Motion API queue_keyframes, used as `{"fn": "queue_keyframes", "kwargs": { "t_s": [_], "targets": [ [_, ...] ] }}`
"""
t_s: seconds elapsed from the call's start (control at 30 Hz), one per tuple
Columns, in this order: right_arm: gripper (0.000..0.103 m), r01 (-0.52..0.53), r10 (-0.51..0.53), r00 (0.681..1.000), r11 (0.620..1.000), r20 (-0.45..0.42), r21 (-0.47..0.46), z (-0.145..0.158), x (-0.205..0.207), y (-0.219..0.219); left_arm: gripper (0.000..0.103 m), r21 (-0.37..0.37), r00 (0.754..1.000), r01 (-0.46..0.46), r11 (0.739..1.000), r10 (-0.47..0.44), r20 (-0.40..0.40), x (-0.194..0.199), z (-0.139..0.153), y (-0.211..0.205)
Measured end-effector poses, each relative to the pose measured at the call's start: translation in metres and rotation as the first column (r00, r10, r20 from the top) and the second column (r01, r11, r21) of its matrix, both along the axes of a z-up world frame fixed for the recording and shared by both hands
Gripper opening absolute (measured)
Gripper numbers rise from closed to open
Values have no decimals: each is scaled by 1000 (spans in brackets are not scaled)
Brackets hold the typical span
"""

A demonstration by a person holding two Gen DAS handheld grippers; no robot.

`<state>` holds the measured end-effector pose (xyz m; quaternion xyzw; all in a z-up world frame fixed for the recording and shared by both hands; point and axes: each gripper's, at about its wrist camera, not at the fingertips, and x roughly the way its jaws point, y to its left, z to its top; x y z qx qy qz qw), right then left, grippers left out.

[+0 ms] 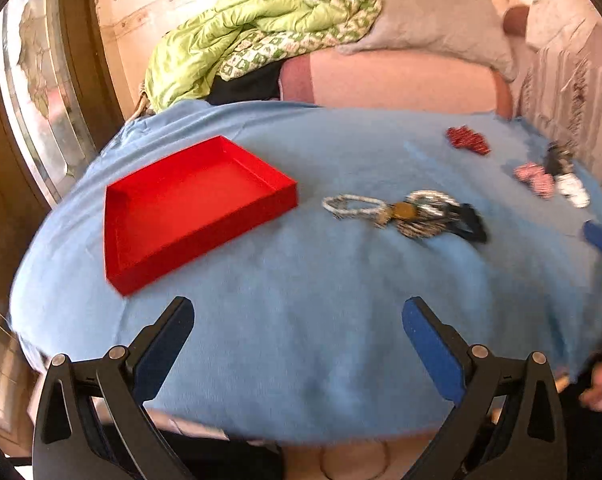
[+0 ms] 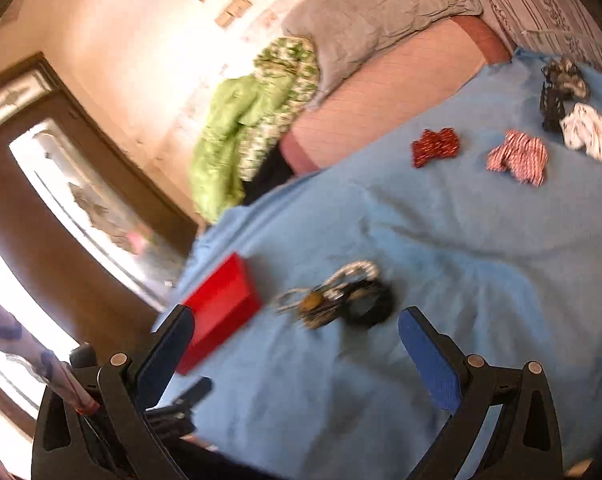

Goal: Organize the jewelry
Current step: 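Move both tools toward the jewelry pile beside the red tray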

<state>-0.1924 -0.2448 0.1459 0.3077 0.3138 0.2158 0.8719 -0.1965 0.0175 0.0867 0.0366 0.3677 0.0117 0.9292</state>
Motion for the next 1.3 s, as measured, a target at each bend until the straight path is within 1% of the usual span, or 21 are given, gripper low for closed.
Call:
{"fn": "queue_keyframes", "kwargs": {
  "t_s": [0.07, 0.1, 0.17, 0.23, 0.33, 0.43, 0.5, 0.57, 0.63, 0.83, 1.0, 1.13, 1.3],
  "targets": [
    [103, -34, 34, 999, 999, 18, -12, 4, -14, 11, 103, -22, 1000, 13, 1000, -12, 16, -18, 1, -2],
    [103, -44, 46, 998, 999, 41, -25, 9, -21, 18, 103, -29, 999, 27, 999, -26, 23, -26, 2, -4],
    [103, -63, 65, 997, 997, 44, -45, 13, -31, 18, 103, -40, 999, 43, 998, -42, 17, -38, 3, -9],
    [103, -77, 79, 996, 996, 45, -49, 14, -38, 23, 103, -71, 997, 70, 995, -71, -1, -51, 1, -13],
    [103, -95, 98, 995, 991, 26, -93, 13, -49, 29, 103, -43, 994, 110, 993, -111, -20, -63, 0, -27],
    [103, -100, 104, 994, 983, 16, -152, 8, -57, 34, 103, -42, 991, 131, 991, -132, -27, -70, 0, -33],
    [103, -112, 113, 994, 981, -4, -156, 5, -59, 35, 103, -50, 990, 135, 990, -137, -37, -74, -2, -33],
    [103, -123, 122, 992, 979, -15, -165, 3, -60, 36, 103, -55, 990, 132, 990, -134, -46, -77, -4, -34],
    [103, -124, 123, 992, 975, -19, -184, 1, -60, 37, 103, -45, 992, 110, 993, -112, -56, -76, -4, -31],
    [103, -96, 91, 995, 964, -35, -246, -1, -60, 35, 103, -29, 992, 104, 994, -106, -65, -73, -6, -29],
    [103, -64, 61, 998, 947, -20, -315, 1, -63, 36, 103, -50, 998, 45, 998, -47, -43, -66, -5, -16],
    [103, -39, 39, 999, 926, -7, -374, 4, -64, 40, 103, -38, 998, 42, 998, -43, -36, -64, -5, -15],
    [103, -19, 19, 1000, 918, -5, -395, 5, -62, 38, 103, -31, 999, 28, 999, -29, -29, -61, -4, -12]
  ]
}}
